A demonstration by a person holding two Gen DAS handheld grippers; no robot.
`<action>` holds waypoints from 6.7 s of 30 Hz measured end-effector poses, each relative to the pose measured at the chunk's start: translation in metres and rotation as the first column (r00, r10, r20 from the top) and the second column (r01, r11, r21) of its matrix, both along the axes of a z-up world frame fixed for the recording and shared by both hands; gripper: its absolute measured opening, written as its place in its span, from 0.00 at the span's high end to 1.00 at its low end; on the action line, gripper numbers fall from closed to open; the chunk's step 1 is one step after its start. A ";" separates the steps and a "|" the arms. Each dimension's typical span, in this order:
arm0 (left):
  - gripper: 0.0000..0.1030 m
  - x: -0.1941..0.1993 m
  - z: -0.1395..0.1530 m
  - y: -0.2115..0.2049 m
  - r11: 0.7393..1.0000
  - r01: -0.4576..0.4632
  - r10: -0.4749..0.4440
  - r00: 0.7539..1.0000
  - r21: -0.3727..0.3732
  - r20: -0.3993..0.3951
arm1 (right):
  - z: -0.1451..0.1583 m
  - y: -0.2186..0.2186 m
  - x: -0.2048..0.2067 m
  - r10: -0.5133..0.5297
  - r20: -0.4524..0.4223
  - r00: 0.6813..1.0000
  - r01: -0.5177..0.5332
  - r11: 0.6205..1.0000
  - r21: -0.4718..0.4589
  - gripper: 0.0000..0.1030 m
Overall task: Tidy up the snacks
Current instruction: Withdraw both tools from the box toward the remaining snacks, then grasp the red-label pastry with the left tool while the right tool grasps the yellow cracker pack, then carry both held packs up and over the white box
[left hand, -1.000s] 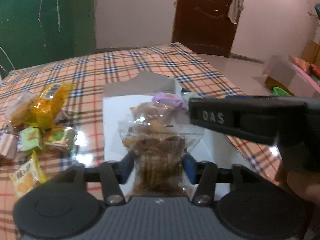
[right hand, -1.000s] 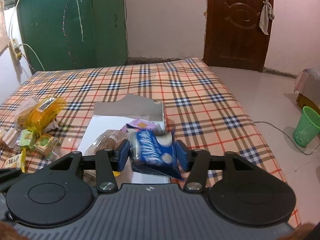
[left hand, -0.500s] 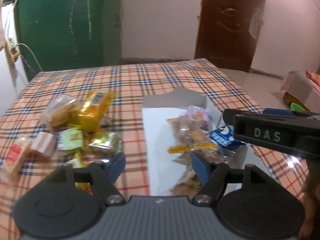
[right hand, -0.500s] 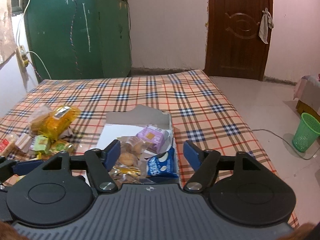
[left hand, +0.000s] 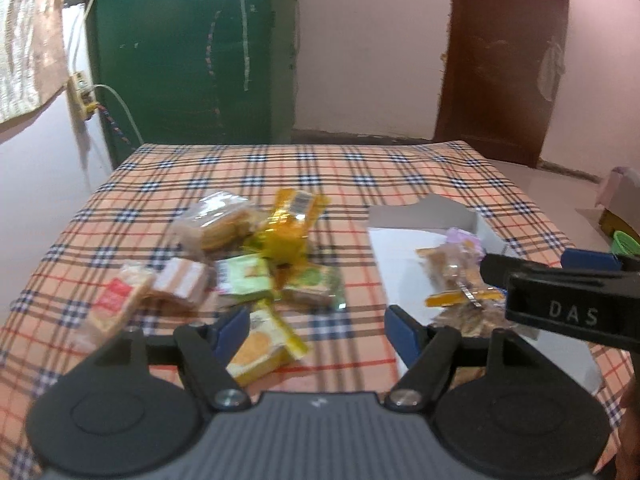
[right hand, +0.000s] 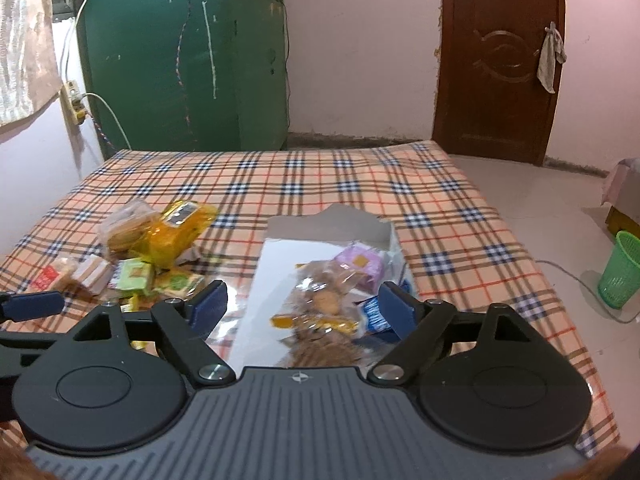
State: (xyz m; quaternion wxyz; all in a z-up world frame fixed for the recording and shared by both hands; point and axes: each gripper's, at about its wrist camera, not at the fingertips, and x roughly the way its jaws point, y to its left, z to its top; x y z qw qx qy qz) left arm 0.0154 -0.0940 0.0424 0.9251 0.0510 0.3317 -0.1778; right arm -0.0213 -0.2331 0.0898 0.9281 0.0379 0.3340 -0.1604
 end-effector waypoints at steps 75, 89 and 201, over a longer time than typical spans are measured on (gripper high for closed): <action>0.68 0.087 -0.065 0.159 0.985 -0.173 0.174 0.984 0.024 -0.046 | -0.119 0.156 0.121 0.382 -0.245 0.891 -0.402 0.915 -0.036 0.00; 0.68 0.086 -0.068 0.162 0.985 -0.173 0.172 0.983 -0.007 -0.059 | -0.128 0.138 0.143 0.481 -0.212 0.851 -0.470 0.877 0.100 0.16; 0.68 0.018 0.043 -0.095 0.998 0.057 -0.058 0.998 0.032 0.023 | 0.057 -0.085 -0.034 0.020 0.065 0.998 -0.020 1.000 0.000 0.22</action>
